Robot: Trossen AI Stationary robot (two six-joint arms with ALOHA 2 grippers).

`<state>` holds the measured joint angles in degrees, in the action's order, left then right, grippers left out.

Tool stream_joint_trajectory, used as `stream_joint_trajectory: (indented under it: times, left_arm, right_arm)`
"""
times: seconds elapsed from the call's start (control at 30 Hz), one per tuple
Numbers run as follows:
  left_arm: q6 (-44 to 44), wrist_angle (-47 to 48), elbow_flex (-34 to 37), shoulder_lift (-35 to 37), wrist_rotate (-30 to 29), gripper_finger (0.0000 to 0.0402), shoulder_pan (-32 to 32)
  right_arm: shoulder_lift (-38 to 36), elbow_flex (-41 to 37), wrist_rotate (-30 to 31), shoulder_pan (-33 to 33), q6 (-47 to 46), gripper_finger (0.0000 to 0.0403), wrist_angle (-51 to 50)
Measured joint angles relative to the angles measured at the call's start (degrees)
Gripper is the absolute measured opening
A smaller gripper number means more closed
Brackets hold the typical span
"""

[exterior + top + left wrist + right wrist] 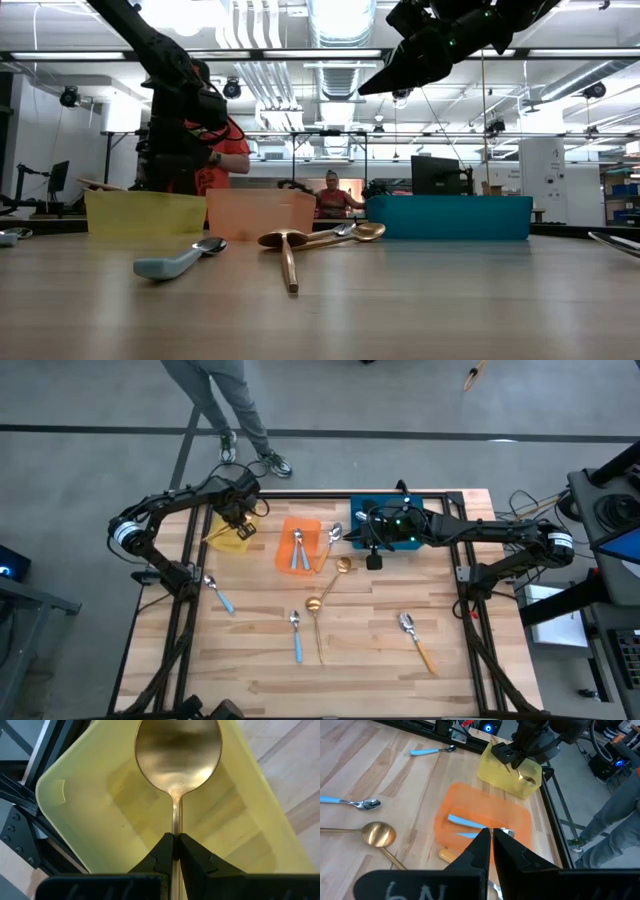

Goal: Sort silverware by color (type)
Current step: Put the gold spoon into the yellow bin

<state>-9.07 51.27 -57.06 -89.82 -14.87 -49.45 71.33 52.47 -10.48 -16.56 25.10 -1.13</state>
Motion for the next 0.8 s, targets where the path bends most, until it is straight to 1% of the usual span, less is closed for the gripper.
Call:
stream_joint_trajectory:
  times: [0.53,0.8]
  left_arm:
    - [2.68,0.17,0.0,0.0,-0.13,0.001,-0.04]
    - [3.22,0.15,-0.02,0.0,-0.17,0.0051,-0.04]
  right_arm:
    - [0.0,0.02,0.0,-0.01,0.0,0.0013,0.0]
    - [0.0,0.0,0.0,0.0,0.0,0.0013,-0.04]
